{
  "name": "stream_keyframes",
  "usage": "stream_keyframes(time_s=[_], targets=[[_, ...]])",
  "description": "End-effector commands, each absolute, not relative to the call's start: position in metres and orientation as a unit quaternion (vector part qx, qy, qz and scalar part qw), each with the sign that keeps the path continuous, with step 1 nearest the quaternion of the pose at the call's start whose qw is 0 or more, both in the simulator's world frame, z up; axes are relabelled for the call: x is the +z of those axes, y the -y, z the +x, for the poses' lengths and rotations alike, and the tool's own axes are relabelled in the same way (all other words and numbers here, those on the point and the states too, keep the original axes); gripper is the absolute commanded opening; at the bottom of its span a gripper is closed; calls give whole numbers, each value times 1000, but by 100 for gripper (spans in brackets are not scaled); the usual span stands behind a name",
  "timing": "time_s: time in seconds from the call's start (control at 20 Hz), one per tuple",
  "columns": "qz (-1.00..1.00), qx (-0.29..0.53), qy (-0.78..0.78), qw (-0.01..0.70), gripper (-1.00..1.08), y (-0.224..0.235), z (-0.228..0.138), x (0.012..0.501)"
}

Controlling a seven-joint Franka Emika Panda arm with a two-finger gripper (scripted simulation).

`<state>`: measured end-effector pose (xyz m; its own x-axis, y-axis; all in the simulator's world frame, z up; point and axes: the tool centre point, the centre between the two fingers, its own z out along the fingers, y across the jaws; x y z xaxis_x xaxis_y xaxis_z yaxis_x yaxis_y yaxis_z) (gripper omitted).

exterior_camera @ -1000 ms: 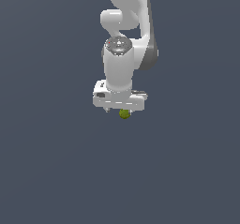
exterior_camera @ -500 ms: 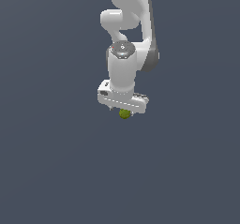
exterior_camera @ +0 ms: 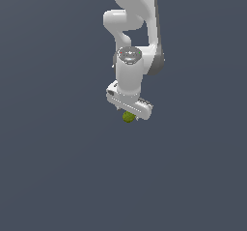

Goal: Pick up the object and move it to a goal position.

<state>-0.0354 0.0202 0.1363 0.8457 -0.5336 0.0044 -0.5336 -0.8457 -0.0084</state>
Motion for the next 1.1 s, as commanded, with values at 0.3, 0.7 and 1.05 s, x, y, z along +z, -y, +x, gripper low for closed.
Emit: stream_keyframes(time_s=[0.3,0.7,1.05], targets=[[-924,-1,-384,4,100,-29,-54,119],[-878,0,-478,2,100,-35,-73,105],[-843,0,-537,1,100,-39,-85,96]])
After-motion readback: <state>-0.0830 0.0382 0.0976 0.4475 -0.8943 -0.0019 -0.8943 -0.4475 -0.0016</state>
